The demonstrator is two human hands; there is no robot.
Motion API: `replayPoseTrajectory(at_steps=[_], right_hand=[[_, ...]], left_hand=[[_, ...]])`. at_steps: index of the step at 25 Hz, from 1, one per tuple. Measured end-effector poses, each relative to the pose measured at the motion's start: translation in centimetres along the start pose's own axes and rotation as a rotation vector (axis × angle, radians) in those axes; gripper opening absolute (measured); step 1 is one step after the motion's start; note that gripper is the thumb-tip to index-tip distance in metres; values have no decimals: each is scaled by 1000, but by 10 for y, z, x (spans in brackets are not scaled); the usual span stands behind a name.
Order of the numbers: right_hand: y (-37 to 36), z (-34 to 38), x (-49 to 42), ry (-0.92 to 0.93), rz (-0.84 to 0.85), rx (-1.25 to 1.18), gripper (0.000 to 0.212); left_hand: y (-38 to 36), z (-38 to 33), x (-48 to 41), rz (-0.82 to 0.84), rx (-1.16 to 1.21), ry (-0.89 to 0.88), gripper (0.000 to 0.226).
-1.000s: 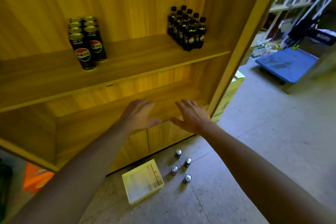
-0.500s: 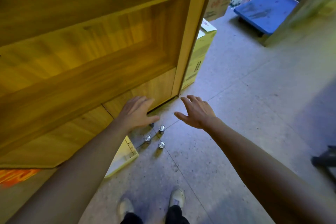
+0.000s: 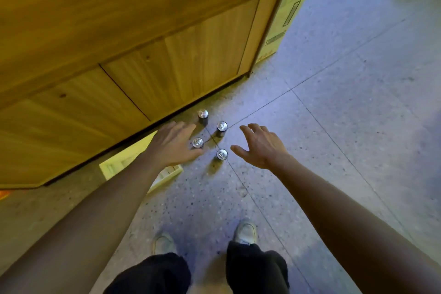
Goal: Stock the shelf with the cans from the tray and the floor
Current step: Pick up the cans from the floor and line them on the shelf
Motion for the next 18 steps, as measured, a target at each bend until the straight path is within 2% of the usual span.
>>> replayPoseTrajectory(at_steps=[5,9,13,18], right_hand=[[-158,-31,-71,2,-6,17,76],[-243,-52,-115,16,-48,26,78],[-292,-59,-137,36,-89,-3,83],[-314,-63,-146,65,-119,-4,84]], left_hand=[[-157,46,-77,-76,-14,-44,84],[-247,75,-133,-105,2,-8,85],[-286,94,-163,-178,-21,-43,73],[-299,106,-184,-237,-43,-62,71]])
Point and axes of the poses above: each hand's wrist, its own x-axis away from the middle knuckle, its own y-axis out of the back of the hand, z = x × y, the point moved 4 cm from there along -x, towards the middle knuckle, and after that the axes turned 3 degrees about -x, right-handed, at the moved point
